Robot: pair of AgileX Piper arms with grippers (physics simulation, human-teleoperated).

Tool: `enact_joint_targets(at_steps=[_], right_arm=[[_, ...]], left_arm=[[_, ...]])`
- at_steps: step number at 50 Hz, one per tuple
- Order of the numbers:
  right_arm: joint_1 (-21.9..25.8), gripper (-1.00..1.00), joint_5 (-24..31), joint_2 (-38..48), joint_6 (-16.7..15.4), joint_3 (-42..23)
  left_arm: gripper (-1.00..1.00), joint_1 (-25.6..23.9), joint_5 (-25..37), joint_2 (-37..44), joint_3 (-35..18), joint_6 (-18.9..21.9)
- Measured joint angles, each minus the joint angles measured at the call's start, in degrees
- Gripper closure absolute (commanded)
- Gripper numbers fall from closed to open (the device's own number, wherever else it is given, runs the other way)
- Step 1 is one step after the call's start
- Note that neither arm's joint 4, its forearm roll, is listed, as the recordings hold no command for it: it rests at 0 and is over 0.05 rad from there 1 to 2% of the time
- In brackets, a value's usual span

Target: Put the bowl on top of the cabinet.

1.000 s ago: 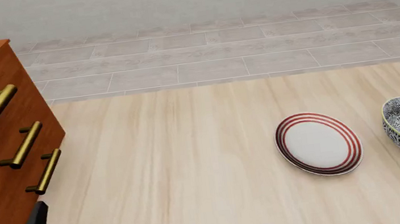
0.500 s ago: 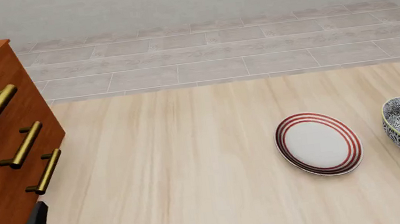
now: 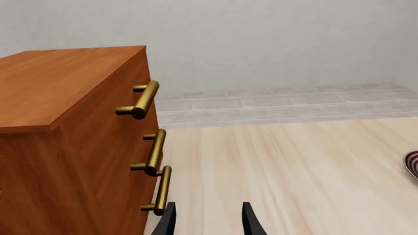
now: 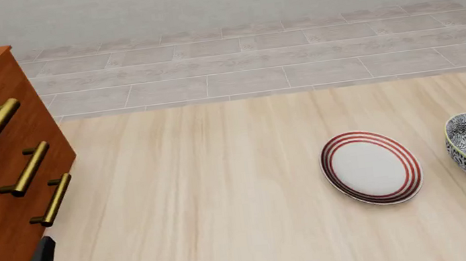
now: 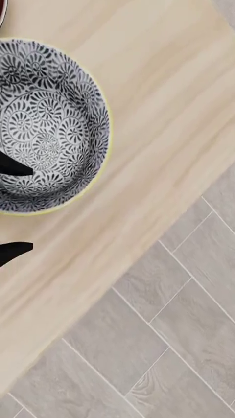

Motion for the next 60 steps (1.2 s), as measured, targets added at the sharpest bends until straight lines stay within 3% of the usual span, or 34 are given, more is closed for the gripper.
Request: enact_joint_targets(at_steps=[24, 25, 60], right_arm=[[0.8, -1.0, -1.9, 2.8, 0.3, 1.0], [1.0, 1.0, -1.9, 2.8, 0.3, 1.0], [3.6, 1.0, 1.6, -1.5, 1.2, -1.1]], left_arm=[[-1.0, -0.1, -1.2, 1.3, 0.0, 0.1], [-1.0, -0.1, -1.3, 1.4, 0.0, 0.1], [-1.0, -0.4, -2.3, 2.6, 0.0, 0.1]])
